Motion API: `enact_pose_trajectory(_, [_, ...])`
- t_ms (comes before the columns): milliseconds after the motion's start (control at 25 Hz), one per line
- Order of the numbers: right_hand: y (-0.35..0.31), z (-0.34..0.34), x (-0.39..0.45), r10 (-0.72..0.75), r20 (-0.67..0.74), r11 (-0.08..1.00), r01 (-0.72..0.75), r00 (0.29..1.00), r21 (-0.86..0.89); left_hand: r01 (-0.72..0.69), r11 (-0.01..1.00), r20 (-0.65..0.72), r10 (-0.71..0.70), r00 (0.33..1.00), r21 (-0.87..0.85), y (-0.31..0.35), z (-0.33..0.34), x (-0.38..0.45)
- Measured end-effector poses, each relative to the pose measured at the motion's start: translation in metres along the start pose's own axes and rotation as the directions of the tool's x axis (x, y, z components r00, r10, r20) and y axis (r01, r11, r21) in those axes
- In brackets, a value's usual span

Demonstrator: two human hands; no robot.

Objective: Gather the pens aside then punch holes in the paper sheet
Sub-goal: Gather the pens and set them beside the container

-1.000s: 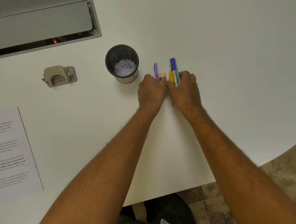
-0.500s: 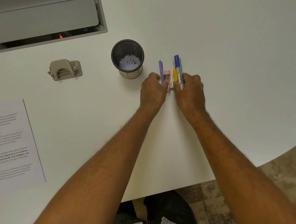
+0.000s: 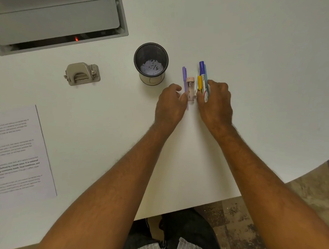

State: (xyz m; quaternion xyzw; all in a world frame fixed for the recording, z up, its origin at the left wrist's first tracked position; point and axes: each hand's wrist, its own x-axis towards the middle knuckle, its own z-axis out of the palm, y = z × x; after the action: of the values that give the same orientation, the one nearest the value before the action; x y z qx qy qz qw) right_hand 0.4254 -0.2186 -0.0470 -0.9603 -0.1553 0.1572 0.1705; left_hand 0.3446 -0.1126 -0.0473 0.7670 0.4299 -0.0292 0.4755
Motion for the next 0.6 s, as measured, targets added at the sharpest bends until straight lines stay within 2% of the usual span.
enact_pose_trajectory(160, [-0.011,0.007,-0.024,-0.1,-0.129,0.991,0.087,0.987,-0.103,-0.08,0.991,-0.043,0.086,0.995,0.111,-0.021,-0.024,-0.023])
enact_pose_trajectory(240, [-0.021,0.013,-0.04,-0.126,-0.149,0.987,0.11,0.981,-0.114,-0.126,0.977,-0.073,0.14,0.987,0.174,-0.036,-0.042,-0.037])
enact_pose_trajectory(360, [-0.04,0.028,-0.069,-0.186,-0.116,0.98,0.177,0.976,-0.089,-0.167,0.94,-0.092,0.202,0.975,0.296,-0.068,-0.073,-0.058])
enact_pose_trajectory(600, [-0.084,0.067,-0.134,-0.262,0.022,0.962,0.263,0.965,-0.074,-0.122,0.895,-0.143,0.201,0.969,0.43,-0.146,-0.134,-0.099])
